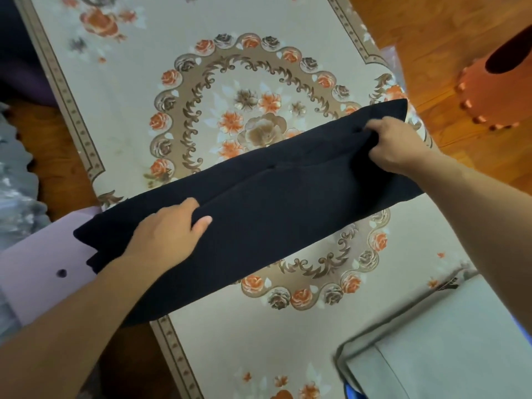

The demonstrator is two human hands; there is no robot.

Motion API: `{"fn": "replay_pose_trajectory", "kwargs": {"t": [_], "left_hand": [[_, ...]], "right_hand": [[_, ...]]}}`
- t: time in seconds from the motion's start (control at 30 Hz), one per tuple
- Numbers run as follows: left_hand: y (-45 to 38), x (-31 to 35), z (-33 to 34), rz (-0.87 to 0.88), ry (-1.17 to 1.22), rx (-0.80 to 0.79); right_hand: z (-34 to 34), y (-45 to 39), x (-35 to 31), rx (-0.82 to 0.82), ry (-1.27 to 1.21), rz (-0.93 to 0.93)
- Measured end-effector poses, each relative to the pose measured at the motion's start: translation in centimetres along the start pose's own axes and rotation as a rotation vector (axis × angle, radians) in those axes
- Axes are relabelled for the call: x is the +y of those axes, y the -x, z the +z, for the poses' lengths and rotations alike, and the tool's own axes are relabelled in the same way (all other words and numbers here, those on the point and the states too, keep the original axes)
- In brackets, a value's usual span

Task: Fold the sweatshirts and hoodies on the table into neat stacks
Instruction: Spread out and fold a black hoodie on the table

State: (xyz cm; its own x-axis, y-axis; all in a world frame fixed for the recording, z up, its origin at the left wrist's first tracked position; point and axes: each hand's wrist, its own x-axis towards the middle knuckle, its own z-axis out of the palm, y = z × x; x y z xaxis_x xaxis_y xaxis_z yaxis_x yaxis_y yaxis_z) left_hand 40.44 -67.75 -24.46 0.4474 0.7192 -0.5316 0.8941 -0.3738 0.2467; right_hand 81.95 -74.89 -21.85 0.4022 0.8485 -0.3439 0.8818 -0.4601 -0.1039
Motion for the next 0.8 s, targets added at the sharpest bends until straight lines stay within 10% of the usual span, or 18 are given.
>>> {"fn": "replay_pose_trajectory", "kwargs": {"t": [0.33, 0.67, 0.8], "left_hand": [[8.0, -3.0, 0.5, 0.123, 0.113, -0.928], [4.2, -5.7, -1.8, -0.125, 0.005, -0.497], [5.6, -1.7, 0.9, 0.025, -0.314, 0.001]], "right_hand": [[-2.8, 13.4, 3.4, -0.439, -0.033, 0.112], [1.1, 6.5, 1.0, -0.038, 0.029, 0.327], [4.6, 7.6, -0.9, 0.372, 0.015, 0.353]]}}
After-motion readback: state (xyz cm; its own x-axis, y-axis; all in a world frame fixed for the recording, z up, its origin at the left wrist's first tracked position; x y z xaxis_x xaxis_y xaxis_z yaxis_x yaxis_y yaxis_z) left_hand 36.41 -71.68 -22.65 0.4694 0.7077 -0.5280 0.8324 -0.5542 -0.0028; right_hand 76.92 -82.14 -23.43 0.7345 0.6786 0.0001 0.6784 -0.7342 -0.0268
